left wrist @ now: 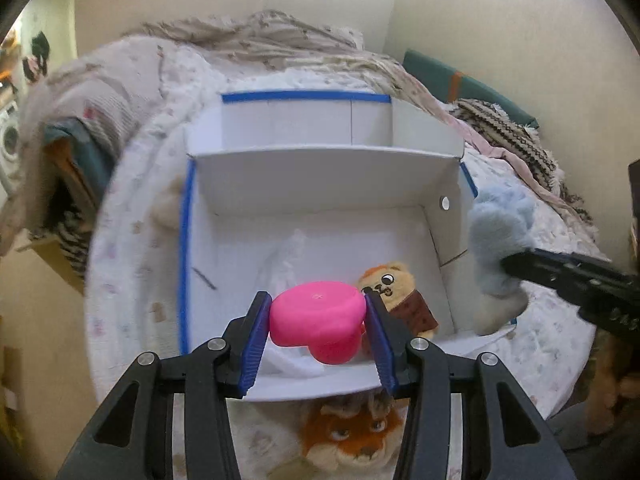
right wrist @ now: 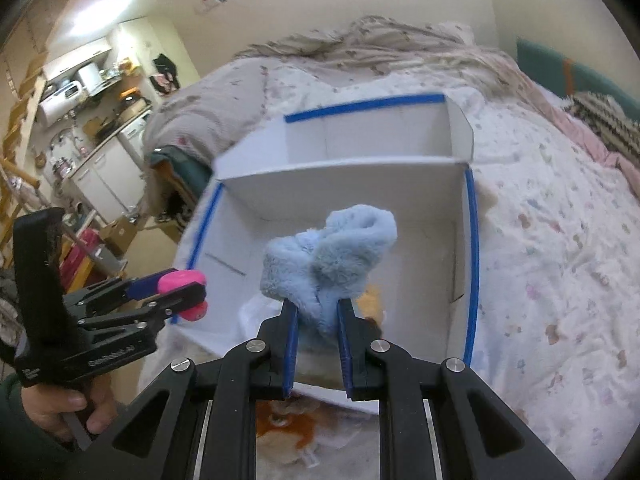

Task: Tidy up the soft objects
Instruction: 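Carry the duck with the left tool while the right tool carries the blue plush, releasing both in the box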

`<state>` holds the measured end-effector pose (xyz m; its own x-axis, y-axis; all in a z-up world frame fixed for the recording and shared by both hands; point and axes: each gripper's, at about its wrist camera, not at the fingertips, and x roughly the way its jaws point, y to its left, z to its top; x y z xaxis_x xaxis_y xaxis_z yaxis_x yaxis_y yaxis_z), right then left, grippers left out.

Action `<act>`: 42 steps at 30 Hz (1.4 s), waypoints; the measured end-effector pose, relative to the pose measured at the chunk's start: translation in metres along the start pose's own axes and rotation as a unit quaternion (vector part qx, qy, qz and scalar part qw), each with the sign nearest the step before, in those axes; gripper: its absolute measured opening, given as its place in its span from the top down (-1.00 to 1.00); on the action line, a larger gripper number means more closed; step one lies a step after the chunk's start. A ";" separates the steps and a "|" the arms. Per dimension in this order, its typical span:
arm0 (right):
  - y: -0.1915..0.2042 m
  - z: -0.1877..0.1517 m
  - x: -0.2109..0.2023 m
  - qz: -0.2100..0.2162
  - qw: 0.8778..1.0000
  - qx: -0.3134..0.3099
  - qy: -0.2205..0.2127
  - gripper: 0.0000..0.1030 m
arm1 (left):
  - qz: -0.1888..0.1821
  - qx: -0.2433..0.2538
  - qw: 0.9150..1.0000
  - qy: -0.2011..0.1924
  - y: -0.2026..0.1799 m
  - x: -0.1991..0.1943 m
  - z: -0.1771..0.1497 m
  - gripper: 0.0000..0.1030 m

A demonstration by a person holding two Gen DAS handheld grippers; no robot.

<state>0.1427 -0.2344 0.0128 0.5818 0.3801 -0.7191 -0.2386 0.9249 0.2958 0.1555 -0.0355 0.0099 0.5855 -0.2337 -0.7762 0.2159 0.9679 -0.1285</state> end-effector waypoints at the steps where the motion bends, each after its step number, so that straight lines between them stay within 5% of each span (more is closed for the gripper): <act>1: -0.004 -0.001 0.008 -0.007 1.000 0.001 0.004 0.62 | 0.001 0.002 1.000 0.006 0.000 0.009 0.000 0.16; 10: -0.026 -0.018 0.059 -0.040 0.999 0.008 0.027 0.61 | -0.005 -0.013 0.997 0.070 0.005 0.083 -0.010 0.15; 18: -0.032 -0.026 0.069 -0.063 0.998 0.007 0.025 0.58 | 0.014 -0.001 0.997 0.080 0.004 0.102 -0.019 0.14; 21: -0.033 -0.026 0.070 -0.058 0.998 0.012 0.023 0.50 | 0.027 0.002 0.996 0.080 0.003 0.101 -0.020 -0.09; 24: -0.034 -0.026 0.068 -0.034 0.999 0.021 0.019 0.28 | 0.032 0.002 0.997 0.073 0.002 0.098 -0.020 -0.37; 26: -0.031 -0.024 0.060 -0.014 1.000 0.024 0.001 -0.55 | 0.041 0.008 0.997 0.069 0.000 0.096 -0.020 -0.39; 28: -0.028 -0.023 0.050 -0.006 0.999 0.023 -0.026 -0.79 | 0.045 0.012 0.996 0.070 -0.001 0.094 -0.019 -0.39; 42: -0.017 -0.032 0.025 0.007 0.999 0.023 -0.030 -0.79 | 0.043 0.002 0.997 0.057 0.000 0.062 -0.021 -0.40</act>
<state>0.1361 -0.2405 -0.0298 0.6250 0.3910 -0.6757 -0.2112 0.9179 0.3358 0.1754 -0.0480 -0.0510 0.5089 -0.1370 -0.8499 0.1723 0.9835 -0.0553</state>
